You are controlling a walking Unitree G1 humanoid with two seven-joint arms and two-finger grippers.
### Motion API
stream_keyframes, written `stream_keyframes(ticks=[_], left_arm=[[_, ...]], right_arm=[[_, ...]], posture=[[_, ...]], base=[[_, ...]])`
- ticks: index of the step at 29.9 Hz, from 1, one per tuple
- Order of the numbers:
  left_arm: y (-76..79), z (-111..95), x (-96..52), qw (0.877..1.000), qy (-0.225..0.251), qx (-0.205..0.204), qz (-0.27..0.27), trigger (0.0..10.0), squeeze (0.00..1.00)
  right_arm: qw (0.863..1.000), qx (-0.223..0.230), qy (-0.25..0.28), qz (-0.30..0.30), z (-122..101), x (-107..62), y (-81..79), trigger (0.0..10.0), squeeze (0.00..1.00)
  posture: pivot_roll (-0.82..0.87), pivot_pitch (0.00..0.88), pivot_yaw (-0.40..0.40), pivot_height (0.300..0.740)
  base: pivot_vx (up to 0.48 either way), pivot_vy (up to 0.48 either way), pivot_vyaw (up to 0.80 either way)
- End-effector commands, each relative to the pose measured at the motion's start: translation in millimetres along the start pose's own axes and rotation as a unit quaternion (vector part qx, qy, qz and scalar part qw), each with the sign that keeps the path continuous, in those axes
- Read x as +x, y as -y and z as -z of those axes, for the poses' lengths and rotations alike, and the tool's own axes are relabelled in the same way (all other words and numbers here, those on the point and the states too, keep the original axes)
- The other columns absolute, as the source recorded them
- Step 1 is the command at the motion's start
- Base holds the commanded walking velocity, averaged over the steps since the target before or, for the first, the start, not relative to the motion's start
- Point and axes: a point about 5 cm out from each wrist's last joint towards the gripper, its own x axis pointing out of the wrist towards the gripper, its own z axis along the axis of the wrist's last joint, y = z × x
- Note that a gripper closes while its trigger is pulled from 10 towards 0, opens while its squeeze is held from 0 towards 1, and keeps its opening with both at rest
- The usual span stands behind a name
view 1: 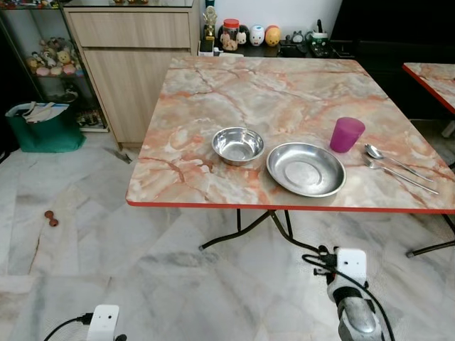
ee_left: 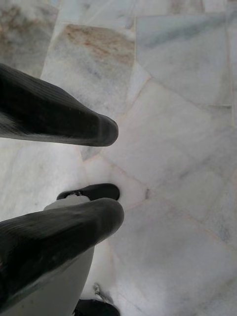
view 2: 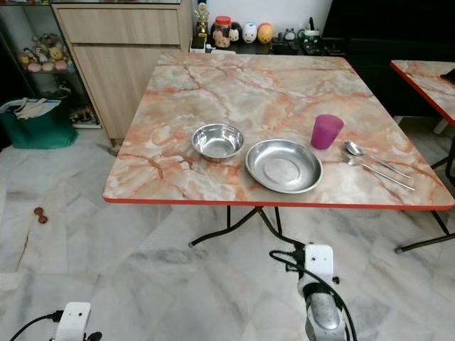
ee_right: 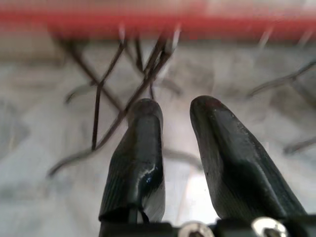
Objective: Setting the table
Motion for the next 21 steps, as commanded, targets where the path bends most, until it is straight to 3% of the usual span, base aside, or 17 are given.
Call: stream_keyframes(ticks=[1,4,10,14,16,21], left_arm=[[1.7,-2.3,0.6,1.000,0.002,0.001,0.003,10.0,0.00],[10.0,-4.6,1.9,1.000,0.004,0.003,0.007,10.0,0.00],[23.8,-8.7,3.5,1.000,0.008,0.006,0.011,10.0,0.00],[26.2,-11.2,3.9,1.000,0.012,0.007,0.011,10.0,0.00],[26.1,-11.9,4.0,1.000,0.015,0.004,0.009,10.0,0.00],[23.1,-10.6,3.5,1.000,0.016,-0.003,0.005,10.0,0.00]], right_arm=[[1.000,0.002,0.027,0.005,-7.5,-1.6,-0.5,10.0,0.00],[0.998,-0.015,0.061,-0.010,-16.9,-9.2,-5.5,10.0,0.00],[0.995,-0.003,0.095,-0.003,-36.3,-11.8,-5.6,10.0,0.00],[0.993,0.045,0.108,0.012,-54.5,4.2,-4.1,10.0,0.00],[0.986,0.117,0.110,0.048,-67.0,21.9,1.1,10.0,0.00],[0.987,0.106,0.117,0.014,-84.0,35.0,-10.9,10.0,0.00]], posture=[[-0.05,0.000,-0.051,0.740],[-0.05,0.000,-0.052,0.740],[-0.05,0.000,-0.045,0.740],[-0.07,0.000,-0.034,0.740],[-0.07,0.000,-0.036,0.740],[-0.06,0.000,-0.039,0.740]], base=[[0.000,0.000,0.00],[0.000,0.000,0.00],[0.000,0.000,0.00],[0.000,0.000,0.00],[0.000,0.000,0.00],[0.000,0.000,0.00]])
